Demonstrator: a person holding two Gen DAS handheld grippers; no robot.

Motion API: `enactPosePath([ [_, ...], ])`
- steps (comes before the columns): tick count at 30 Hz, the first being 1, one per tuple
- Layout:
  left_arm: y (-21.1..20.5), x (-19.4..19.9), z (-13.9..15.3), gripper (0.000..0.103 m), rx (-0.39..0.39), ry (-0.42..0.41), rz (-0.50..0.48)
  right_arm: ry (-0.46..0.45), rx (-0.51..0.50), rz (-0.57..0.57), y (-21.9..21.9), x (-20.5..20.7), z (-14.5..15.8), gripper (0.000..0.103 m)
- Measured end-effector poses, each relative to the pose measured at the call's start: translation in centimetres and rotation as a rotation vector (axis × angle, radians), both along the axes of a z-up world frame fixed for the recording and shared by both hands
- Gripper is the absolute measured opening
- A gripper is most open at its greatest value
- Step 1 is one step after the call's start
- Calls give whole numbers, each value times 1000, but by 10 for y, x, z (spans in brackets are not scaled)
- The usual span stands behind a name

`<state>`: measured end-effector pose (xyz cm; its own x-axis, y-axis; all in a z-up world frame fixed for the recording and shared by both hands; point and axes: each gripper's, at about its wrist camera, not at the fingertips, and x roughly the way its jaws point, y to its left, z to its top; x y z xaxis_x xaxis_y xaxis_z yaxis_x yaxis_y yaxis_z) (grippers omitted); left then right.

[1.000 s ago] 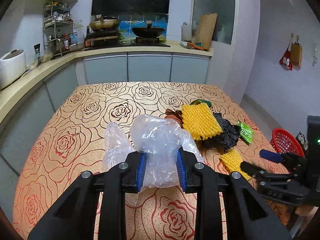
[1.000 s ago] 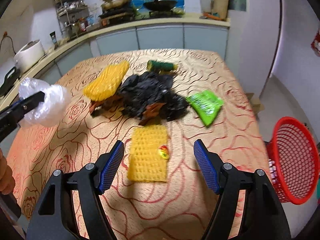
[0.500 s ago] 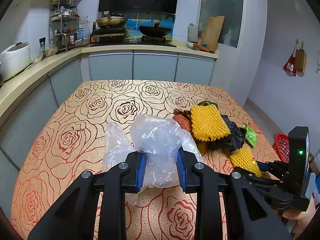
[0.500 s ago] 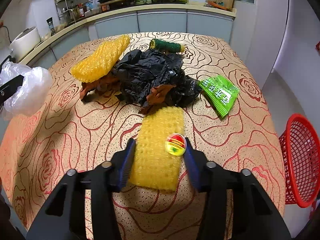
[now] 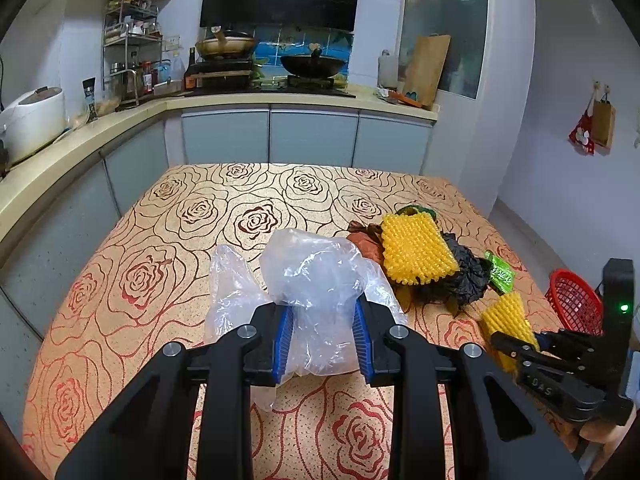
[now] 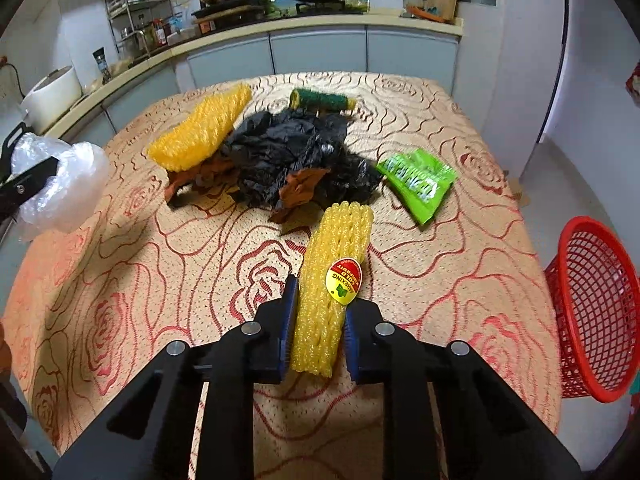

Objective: Collect trash
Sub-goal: 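Lift the plastic bag and foam net and carry both over the red wastebasket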

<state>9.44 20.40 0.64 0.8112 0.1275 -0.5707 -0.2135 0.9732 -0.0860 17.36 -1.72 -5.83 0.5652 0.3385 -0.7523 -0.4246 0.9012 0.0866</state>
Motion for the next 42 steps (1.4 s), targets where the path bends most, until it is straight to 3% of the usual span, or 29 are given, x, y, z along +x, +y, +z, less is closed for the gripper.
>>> enactPosePath([
  [8, -13, -5, 13, 26, 27, -40, -10, -122, 28, -33, -19, -11, 42, 20],
  [23, -48, -8, 46, 26, 61, -123, -70, -265, 118, -105, -67, -29, 105, 20],
  [42, -136, 32, 57, 26, 73, -154, -269, -327, 130, -275, -150, -27, 126, 20],
])
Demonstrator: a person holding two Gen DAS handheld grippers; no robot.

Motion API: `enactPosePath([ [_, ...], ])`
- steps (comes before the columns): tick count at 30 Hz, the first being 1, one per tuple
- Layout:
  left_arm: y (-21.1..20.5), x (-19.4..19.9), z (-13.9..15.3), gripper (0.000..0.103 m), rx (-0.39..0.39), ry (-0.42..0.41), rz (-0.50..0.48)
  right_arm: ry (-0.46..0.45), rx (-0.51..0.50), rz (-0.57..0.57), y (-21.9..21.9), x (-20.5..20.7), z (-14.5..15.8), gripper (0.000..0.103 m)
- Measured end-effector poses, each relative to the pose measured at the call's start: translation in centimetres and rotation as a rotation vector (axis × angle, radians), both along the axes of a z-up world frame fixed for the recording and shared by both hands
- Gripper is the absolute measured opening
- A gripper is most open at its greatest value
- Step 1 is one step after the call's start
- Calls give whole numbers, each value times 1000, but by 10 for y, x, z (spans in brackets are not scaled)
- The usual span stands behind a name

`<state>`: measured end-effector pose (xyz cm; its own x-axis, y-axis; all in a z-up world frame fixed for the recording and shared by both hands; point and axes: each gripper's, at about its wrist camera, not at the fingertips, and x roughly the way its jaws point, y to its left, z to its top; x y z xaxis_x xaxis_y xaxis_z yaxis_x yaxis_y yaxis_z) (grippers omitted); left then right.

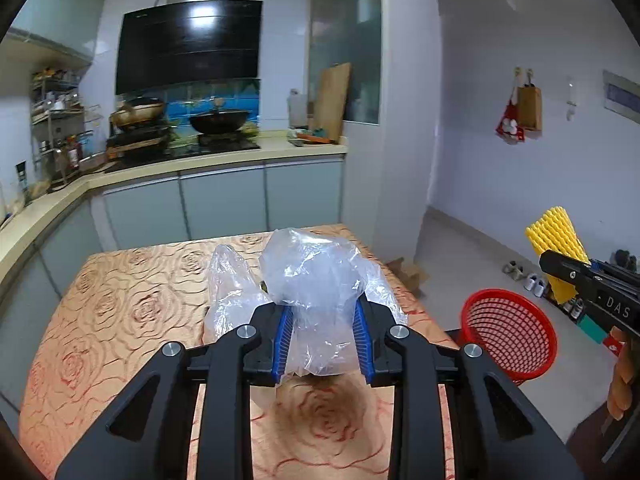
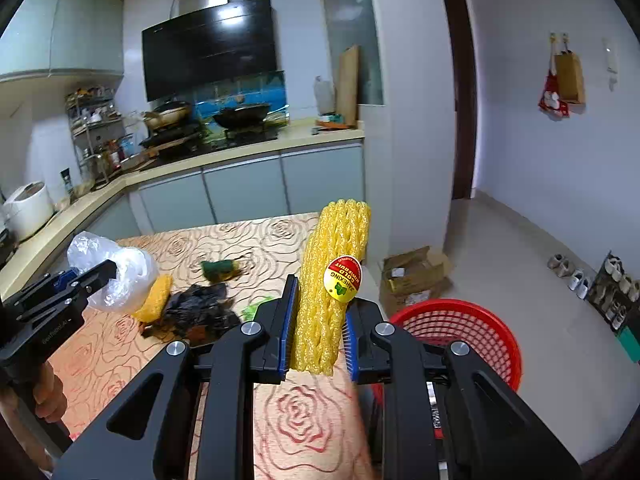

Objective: Collect trash
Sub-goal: 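Lift the plastic bag and foam net and carry both over the red wastebasket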

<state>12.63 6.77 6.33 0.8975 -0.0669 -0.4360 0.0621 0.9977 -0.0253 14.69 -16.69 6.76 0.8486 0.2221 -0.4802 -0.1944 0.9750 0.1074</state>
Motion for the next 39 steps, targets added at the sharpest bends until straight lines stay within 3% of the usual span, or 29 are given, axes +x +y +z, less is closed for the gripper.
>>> enactPosePath([
  [18, -108, 45, -5, 27, -20, 36, -254, 7, -9, -188, -80, -1, -13, 21],
  [28, -161, 72, -27, 27, -24, 100, -345, 64, -24, -266, -110, 7, -36, 21],
  [39, -197, 103, -63, 27, -8, 204, -407, 138, -45, -275, -118, 30, -61, 21],
])
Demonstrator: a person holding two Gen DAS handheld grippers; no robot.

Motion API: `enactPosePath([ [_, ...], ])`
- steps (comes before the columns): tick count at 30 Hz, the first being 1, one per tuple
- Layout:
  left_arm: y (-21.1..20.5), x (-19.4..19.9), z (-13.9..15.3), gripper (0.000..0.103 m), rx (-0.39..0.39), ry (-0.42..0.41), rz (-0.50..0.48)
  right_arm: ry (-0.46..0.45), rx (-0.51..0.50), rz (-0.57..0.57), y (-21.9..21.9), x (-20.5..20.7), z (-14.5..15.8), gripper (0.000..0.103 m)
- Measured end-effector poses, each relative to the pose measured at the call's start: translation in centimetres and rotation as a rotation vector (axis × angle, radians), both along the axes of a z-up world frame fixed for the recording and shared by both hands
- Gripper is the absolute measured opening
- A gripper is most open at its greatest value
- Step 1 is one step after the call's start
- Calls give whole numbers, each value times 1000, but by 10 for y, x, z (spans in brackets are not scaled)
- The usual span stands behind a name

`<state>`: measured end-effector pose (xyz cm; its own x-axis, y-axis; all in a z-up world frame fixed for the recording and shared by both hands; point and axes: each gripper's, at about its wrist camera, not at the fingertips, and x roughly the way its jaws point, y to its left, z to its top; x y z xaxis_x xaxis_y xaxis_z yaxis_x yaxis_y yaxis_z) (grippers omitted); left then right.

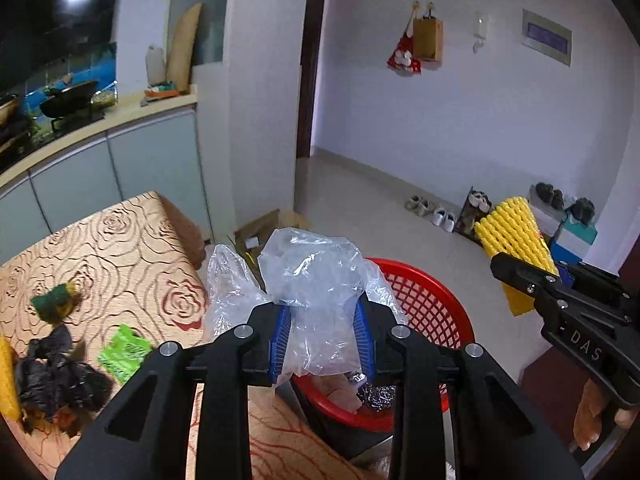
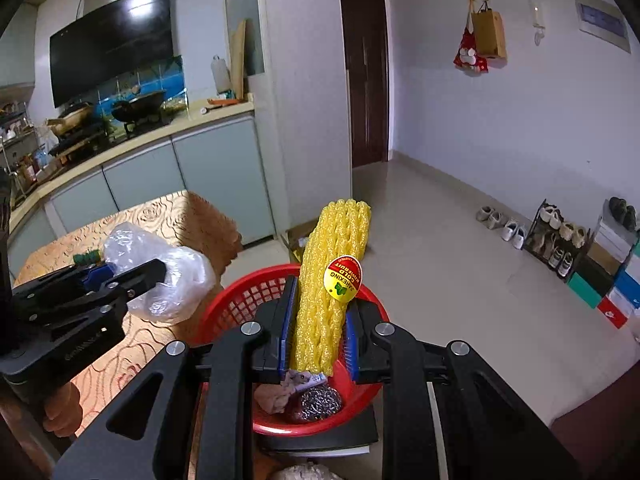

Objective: Collect trash
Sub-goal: 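Lift the plastic bag and foam net and carry both over the red wastebasket, then open both tools to drop the bag and foam net into the wastebasket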

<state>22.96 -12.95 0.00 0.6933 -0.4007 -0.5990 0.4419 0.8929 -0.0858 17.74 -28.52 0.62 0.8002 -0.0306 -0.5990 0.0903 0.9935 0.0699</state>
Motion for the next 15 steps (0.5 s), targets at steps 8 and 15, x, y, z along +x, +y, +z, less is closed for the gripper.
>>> enactPosePath([
  [8, -14, 20, -21, 28, 30, 56, -20, 88, 4, 21, -6, 22, -26, 21],
  [15, -18, 34, -36, 33, 27, 109, -23, 150, 22, 46, -7, 37, -47, 22],
])
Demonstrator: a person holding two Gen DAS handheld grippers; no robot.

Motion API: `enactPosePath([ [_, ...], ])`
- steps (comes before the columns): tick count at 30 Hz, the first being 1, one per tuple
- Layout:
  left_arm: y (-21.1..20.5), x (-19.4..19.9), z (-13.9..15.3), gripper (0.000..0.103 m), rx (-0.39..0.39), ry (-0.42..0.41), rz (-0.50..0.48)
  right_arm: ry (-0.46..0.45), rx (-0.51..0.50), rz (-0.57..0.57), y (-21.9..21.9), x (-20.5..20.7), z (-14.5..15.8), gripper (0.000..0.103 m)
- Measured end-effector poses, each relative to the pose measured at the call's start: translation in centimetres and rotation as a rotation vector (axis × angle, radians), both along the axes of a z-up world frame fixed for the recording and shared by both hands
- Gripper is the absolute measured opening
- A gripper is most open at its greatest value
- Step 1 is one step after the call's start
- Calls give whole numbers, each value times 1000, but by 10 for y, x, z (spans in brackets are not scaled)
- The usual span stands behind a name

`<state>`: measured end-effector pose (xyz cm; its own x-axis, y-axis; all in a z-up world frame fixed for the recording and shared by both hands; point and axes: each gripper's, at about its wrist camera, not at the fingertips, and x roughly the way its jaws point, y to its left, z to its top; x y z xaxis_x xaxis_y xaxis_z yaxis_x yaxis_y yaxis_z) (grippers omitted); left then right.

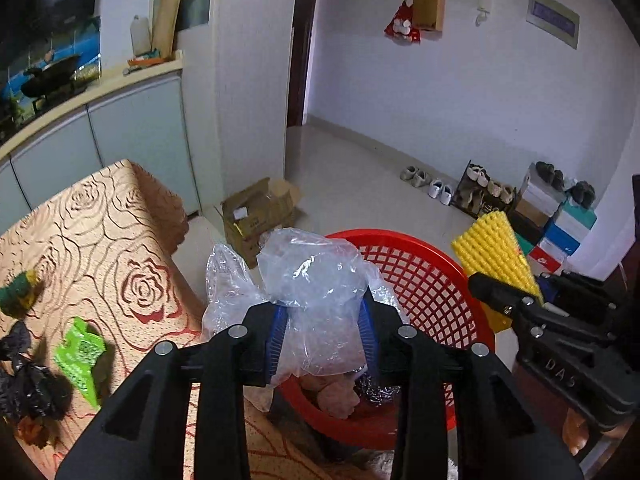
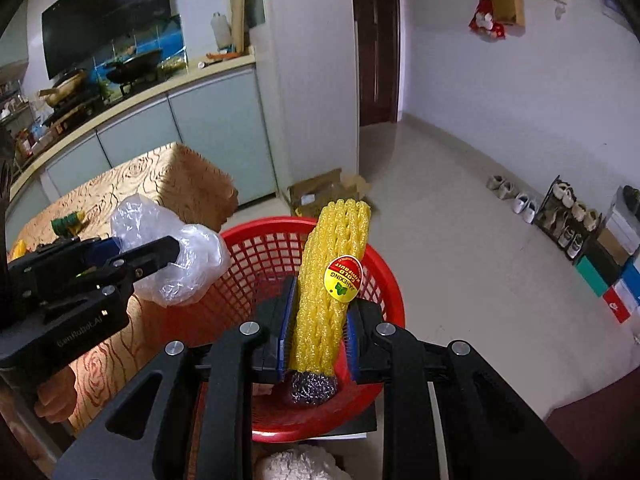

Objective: Collect trash
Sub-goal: 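Open both tools to drop the bag and foam net into the wastebasket, then move both tools back over the table toward the remaining trash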

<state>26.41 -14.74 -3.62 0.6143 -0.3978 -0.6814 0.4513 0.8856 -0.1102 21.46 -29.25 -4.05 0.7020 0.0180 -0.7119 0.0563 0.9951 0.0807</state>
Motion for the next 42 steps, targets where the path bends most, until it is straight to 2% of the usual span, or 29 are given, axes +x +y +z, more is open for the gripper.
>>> enactPosePath([
  [6, -5, 7, -8, 40, 8, 27, -15, 32, 17, 19, 0, 8, -14, 33],
  [8, -6, 8, -8, 43, 4, 39, -22, 38, 35, 21, -2, 9, -16, 41],
  [13, -6, 9, -6, 53, -4, 43, -34, 43, 56, 32, -4, 7, -17, 47],
  [16, -4, 8, -1, 61, -18, 36, -32, 40, 65, 28, -5, 5, -16, 47],
  [21, 2, 4, 10, 67, -20, 5, -24, 20, 74, 7, -10, -3, -9, 47],
  [32, 12, -15, 31, 71, -30, -55, -14, -38, 61, -24, -11, -21, 15, 47],
  [42, 53, -33, 49, 71, -37, -112, 66, -110, 26, -17, 5, -36, 37, 47],
])
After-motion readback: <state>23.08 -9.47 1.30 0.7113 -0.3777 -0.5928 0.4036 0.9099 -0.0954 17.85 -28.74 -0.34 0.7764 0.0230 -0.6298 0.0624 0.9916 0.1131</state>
